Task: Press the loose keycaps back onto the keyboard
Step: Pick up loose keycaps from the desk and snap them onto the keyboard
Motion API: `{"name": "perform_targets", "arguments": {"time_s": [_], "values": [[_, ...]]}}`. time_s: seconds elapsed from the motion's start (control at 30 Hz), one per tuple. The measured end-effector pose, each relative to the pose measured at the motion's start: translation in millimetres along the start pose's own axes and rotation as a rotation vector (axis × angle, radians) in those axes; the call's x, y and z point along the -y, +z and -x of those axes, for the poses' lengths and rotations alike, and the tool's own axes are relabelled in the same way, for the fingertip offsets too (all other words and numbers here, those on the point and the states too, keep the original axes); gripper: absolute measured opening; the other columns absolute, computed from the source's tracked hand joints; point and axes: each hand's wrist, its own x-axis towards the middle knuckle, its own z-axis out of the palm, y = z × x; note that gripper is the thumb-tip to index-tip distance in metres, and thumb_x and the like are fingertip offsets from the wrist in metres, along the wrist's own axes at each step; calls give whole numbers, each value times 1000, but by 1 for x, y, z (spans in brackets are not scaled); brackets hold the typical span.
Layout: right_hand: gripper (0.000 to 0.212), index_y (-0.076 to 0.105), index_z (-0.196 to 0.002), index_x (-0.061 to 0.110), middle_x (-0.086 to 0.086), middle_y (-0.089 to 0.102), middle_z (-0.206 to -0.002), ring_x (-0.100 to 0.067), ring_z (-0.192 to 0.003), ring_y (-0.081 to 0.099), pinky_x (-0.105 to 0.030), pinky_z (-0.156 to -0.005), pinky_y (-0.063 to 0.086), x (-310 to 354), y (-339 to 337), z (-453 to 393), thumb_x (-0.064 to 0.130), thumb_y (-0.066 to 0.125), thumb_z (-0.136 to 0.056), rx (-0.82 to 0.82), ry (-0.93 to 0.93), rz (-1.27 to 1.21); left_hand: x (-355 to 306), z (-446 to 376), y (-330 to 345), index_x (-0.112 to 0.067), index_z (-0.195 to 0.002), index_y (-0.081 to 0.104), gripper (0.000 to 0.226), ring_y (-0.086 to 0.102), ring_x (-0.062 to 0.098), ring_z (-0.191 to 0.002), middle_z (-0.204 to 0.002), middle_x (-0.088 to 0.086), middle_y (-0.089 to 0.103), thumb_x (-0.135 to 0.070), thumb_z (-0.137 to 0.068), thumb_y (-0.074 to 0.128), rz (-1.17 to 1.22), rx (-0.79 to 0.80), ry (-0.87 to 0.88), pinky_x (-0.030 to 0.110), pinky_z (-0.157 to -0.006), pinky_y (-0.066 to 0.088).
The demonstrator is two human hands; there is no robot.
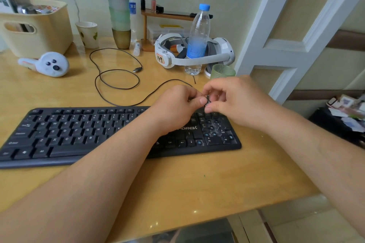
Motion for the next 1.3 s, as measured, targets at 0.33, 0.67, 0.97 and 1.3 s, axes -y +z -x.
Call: {"name": "perform_targets", "arguments": {"time_s": [0.33, 0.67, 0.97, 1.3], "values": [[19, 78, -96, 34, 17, 68, -76, -1, -74, 64, -35, -76, 56, -7, -6, 4, 32, 88, -80, 14, -99, 96, -2, 2, -1, -41, -90, 68, 18, 51, -3, -59, -57, -22, 55, -37, -105, 58, -3, 9, 10, 26, -62, 36], [17, 76, -94, 35, 11, 64, -80, -4, -78, 56, -31, -74, 50, -27, -1, 0, 41, 85, -81, 141, 12, 171, -1, 1, 5, -47, -116, 71, 36, 41, 24, -124, -114, -20, 63, -19, -105, 52, -334, -101, -65, 40, -101, 31], [16, 78, -81, 28, 1, 72, -75, -5, -58, 57, -30, -64, 50, -32, 19, 1, 34, 92, -75, 210, 238, -93, -2, 1, 7, -48, -115, 71, 36, 40, 26, -126, -127, -13, 64, -21, -105, 49, -369, -97, -63, 39, -94, 27], [16, 77, -69, 30, 16, 71, -67, 0, -66, 63, -19, -63, 43, -26, 25, -1, 26, 91, -77, 176, 259, -36, -5, 4, 6, -46, -116, 71, 34, 39, 26, -129, -127, -13, 64, -23, -104, 50, -370, -90, -54, 38, -93, 26]]}}
